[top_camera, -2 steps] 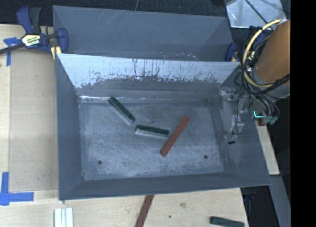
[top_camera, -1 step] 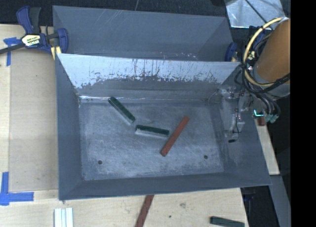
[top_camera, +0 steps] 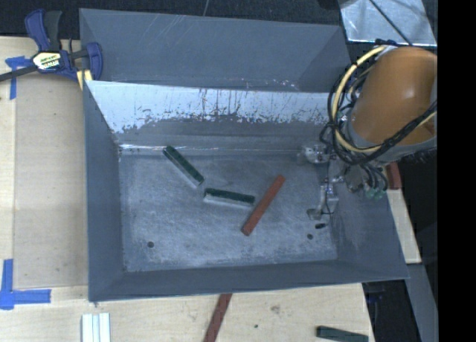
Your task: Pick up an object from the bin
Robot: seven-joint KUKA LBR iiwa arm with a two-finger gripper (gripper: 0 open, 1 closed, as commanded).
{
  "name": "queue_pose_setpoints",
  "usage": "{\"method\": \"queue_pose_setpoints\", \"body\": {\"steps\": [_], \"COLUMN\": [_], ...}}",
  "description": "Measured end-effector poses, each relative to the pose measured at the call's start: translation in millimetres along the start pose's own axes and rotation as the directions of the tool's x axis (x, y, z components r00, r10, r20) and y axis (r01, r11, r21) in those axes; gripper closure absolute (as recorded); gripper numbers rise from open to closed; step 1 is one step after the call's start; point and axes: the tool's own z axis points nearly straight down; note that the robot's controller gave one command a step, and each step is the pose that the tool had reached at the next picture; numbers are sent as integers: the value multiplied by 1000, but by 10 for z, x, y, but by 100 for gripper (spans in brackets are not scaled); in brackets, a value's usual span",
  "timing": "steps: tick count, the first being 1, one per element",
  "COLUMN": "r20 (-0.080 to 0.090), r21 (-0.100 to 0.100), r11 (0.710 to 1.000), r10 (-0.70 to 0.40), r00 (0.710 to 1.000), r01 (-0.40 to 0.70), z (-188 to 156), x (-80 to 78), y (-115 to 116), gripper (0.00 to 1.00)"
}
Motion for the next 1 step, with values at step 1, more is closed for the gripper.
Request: {"method": "queue_pose_setpoints", "body": {"steps": [1], "r20": [2], "r21": [-3], "r11": [979], "r10": [-203], "r00": [979], "r01": [203], "z": [557], "x": [-189], "y": [198], "gripper": [0]}}
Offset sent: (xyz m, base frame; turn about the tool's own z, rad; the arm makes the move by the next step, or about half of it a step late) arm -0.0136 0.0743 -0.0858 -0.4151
